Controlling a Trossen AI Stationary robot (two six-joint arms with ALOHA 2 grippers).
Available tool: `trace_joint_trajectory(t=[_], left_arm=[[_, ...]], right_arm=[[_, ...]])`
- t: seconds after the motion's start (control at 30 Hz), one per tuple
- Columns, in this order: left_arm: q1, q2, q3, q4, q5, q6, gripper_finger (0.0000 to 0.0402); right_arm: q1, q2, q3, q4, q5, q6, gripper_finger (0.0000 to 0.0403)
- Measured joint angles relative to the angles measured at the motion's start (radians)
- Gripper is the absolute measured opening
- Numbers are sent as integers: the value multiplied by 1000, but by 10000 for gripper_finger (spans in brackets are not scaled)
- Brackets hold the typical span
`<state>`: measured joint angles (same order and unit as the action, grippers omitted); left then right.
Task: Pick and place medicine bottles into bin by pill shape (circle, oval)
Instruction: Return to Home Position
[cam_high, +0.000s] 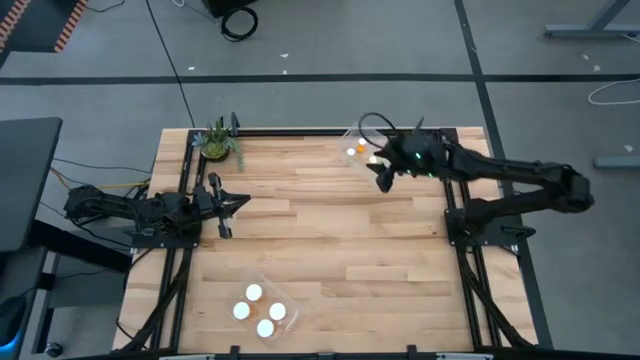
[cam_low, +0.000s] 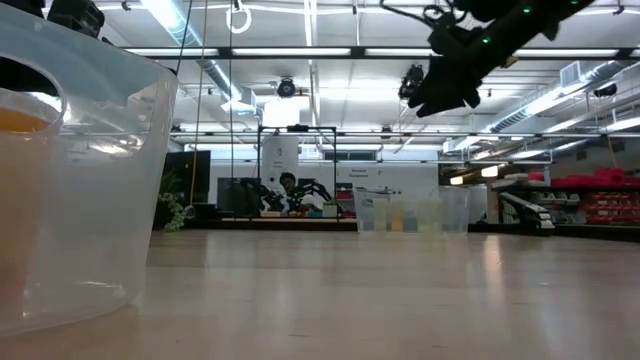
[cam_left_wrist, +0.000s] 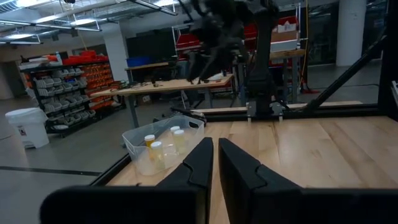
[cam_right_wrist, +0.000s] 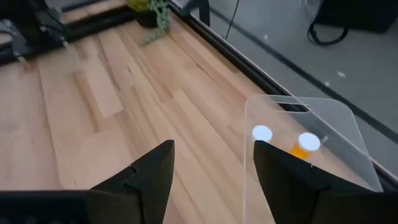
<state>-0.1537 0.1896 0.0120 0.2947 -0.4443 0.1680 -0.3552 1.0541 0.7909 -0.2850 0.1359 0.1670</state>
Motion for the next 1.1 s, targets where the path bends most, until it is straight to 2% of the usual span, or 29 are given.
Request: trace_joint_trajectory(t=[0.13, 0.27, 0.6, 1.1], left_arm=[[0, 0, 0, 0, 0, 0, 34], [0, 0, 0, 0, 0, 0, 28], [0, 0, 0, 0, 0, 0, 31], [0, 0, 0, 0, 0, 0, 23]], right_arm=[[78, -110, -143, 108, 92, 20, 227], [144, -220, -274, 201, 132, 69, 227], [252, -472, -526, 356, 132, 56, 227], [260, -831, -727, 362, 52, -17, 218]])
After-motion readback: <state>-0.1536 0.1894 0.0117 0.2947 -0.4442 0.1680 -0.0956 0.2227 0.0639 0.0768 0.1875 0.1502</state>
